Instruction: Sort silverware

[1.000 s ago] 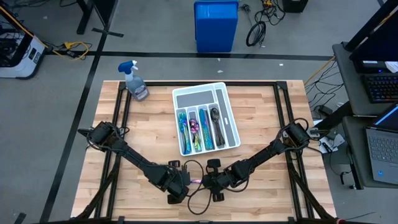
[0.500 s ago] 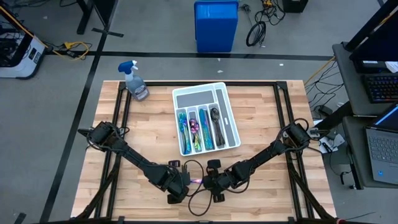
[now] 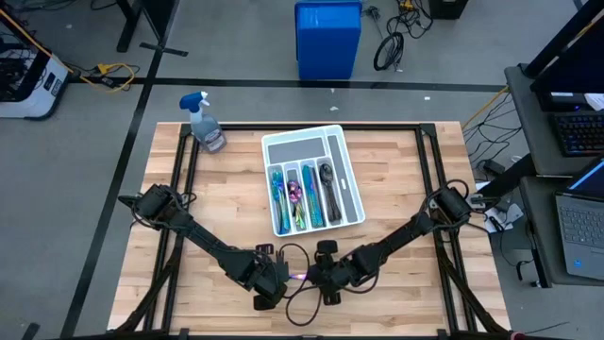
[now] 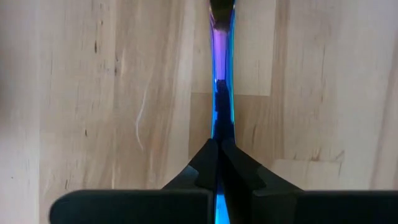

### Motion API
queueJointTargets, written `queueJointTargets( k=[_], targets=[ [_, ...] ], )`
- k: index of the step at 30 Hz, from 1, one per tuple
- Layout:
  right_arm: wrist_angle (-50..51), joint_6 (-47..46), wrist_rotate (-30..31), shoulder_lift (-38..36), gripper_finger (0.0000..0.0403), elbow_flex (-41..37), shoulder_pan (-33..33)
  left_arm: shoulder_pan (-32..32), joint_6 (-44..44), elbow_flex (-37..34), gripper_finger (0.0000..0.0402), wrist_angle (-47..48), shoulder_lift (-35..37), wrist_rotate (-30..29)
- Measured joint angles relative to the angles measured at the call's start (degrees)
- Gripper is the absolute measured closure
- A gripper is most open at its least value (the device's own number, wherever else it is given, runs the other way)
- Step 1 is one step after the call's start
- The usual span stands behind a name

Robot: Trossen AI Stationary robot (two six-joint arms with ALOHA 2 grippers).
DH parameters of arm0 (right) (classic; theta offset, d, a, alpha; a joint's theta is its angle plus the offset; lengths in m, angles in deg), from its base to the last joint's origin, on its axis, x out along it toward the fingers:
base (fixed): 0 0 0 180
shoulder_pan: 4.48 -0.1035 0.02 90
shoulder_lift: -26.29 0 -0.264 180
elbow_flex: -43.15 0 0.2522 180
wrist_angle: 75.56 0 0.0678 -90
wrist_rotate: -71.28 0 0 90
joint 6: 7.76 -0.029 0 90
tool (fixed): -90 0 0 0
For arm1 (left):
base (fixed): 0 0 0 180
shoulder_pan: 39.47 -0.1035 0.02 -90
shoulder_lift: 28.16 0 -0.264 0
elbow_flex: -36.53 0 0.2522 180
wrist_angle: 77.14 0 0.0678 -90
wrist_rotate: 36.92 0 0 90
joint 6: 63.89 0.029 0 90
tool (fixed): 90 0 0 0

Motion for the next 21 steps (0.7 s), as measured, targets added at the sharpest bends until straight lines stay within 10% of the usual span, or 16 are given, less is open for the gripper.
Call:
queueJointTargets(
  k=[21],
  targets=[
    [1.94,-1.89,-1.62,-0.11,0.0348,0.07,0.21,0.00,2.17,4.52,0.0401,3.46,-0.28,-1.60]
  ],
)
